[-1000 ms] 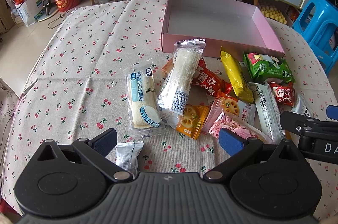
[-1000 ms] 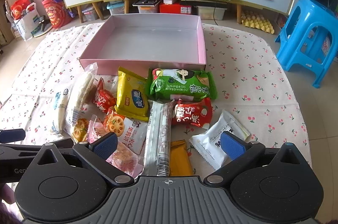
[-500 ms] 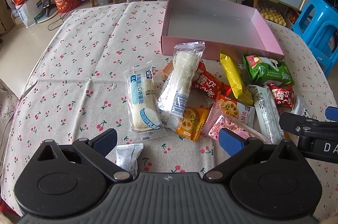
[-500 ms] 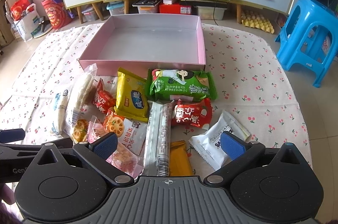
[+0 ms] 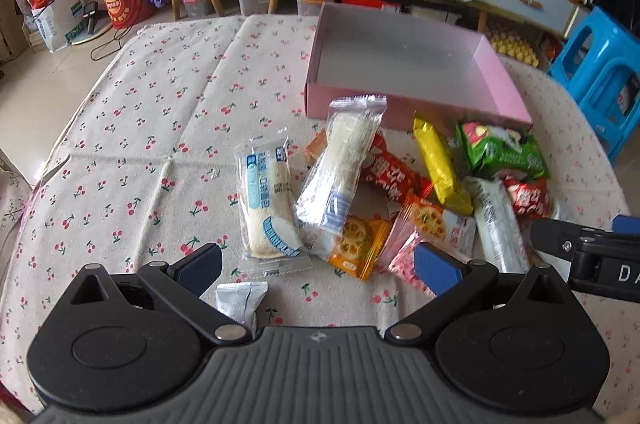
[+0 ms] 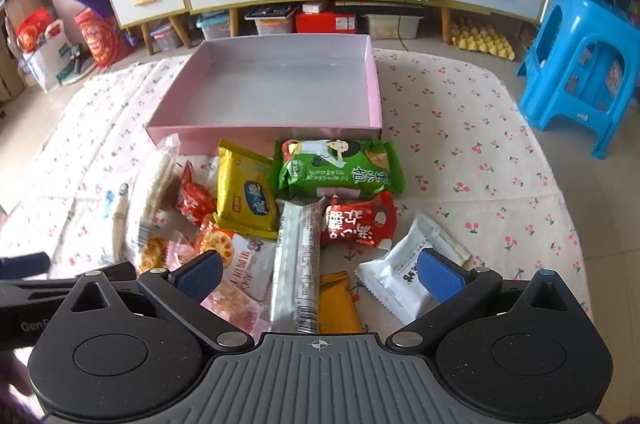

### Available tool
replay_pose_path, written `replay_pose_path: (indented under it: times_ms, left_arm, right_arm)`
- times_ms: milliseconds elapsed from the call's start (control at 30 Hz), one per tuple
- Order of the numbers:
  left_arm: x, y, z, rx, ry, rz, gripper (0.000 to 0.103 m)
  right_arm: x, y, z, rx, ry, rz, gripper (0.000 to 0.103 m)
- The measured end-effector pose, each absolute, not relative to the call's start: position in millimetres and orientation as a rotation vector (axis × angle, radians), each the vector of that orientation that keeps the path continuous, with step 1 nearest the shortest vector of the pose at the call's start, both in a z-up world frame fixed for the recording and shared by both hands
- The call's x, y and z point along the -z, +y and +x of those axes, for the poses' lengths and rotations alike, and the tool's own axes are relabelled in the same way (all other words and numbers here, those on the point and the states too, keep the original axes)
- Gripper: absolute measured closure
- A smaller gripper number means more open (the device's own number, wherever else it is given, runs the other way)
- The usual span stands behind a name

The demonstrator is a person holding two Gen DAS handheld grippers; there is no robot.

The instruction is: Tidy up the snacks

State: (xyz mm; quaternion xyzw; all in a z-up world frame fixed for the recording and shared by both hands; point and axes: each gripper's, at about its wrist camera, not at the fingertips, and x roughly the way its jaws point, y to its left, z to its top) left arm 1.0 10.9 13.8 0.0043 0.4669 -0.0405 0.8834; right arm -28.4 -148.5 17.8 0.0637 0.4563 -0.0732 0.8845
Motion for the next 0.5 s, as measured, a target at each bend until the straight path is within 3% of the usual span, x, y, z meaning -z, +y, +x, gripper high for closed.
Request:
replay_pose_path:
  times_ms: [500]
  left_arm:
    - [-30,14,10,0.207,0.951,0.057,0.005]
  right_arm:
    - [-47,-163,-24,0.08,0.831,0.141,0.0]
